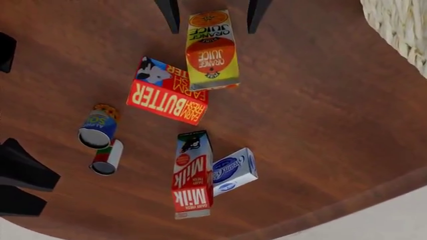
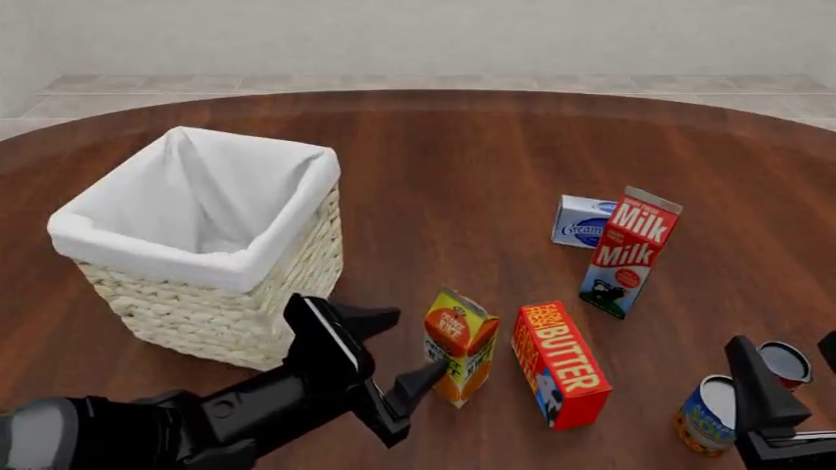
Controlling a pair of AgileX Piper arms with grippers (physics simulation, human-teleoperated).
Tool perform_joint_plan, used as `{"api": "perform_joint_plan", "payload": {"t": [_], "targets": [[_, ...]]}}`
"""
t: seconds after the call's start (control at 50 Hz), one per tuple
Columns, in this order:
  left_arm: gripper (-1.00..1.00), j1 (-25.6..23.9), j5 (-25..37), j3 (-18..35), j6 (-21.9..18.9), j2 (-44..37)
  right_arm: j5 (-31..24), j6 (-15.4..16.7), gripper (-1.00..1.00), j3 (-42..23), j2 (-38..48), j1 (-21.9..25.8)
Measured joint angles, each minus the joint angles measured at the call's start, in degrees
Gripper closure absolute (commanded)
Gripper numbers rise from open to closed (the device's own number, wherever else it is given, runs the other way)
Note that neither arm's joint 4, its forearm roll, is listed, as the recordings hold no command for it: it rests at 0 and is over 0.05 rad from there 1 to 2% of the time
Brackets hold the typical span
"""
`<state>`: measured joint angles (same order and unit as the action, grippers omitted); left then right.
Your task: Pick up the orange juice, and put it in the basket.
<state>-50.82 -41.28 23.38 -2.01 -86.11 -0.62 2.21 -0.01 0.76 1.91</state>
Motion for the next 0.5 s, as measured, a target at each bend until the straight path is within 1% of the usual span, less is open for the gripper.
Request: {"api": "perform_joint_plan", "payload": {"t": [0.5], "targets": [[-1.0, -0.4, -2.4, 1.5, -0.3, -4.9, 0.3, 0.0, -1.0, 0.0, 0.6, 0.3]]}}
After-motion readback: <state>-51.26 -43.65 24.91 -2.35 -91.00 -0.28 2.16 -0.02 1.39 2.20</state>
